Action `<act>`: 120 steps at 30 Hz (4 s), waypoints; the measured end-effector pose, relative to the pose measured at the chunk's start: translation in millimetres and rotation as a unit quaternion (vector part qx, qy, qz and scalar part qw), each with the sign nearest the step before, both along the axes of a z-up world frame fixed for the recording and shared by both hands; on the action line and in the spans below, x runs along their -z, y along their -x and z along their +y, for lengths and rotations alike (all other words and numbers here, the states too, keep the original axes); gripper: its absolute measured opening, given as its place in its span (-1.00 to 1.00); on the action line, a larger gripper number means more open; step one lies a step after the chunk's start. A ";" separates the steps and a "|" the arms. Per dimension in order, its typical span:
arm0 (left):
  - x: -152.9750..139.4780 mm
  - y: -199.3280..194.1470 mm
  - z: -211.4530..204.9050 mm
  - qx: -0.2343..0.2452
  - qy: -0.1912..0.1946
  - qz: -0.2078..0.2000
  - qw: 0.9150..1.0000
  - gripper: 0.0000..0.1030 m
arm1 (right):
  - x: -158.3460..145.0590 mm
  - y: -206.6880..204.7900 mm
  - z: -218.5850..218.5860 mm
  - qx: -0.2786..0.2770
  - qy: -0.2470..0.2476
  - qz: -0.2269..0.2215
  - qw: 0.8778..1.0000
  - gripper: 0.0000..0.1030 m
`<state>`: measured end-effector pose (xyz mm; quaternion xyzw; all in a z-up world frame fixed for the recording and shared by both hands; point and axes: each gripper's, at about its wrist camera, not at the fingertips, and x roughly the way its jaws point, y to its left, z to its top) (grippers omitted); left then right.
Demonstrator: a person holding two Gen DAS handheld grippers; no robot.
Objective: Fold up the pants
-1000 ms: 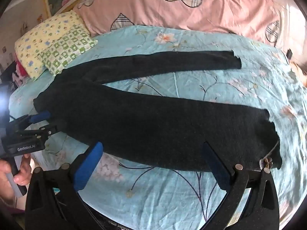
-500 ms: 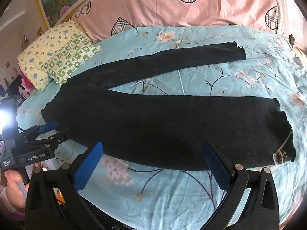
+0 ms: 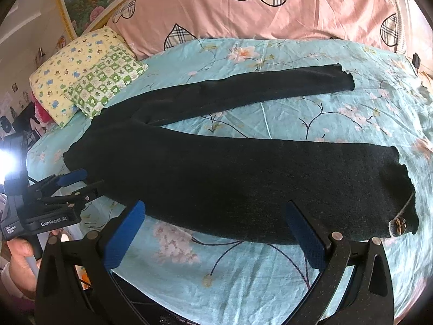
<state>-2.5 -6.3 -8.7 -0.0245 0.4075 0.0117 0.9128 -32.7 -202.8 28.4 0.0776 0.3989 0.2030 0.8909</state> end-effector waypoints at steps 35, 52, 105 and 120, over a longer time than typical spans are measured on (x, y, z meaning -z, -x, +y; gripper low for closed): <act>-7.0 -0.3 -6.2 0.018 0.011 0.003 1.000 0.66 | -7.7 1.5 -0.9 0.000 -0.013 -0.008 1.000 1.00; -4.3 -8.4 -6.1 0.030 0.020 0.011 0.999 0.66 | -4.5 -3.3 0.3 -0.003 -0.013 -0.001 1.000 1.00; -35.5 -271.8 -34.4 0.228 0.010 0.049 0.972 0.66 | -22.1 -238.2 -112.5 0.037 -0.024 0.038 0.998 0.96; 27.3 -386.9 -48.6 0.319 0.058 0.185 0.928 0.64 | 23.6 -335.7 -157.8 0.058 -0.044 0.116 0.991 0.38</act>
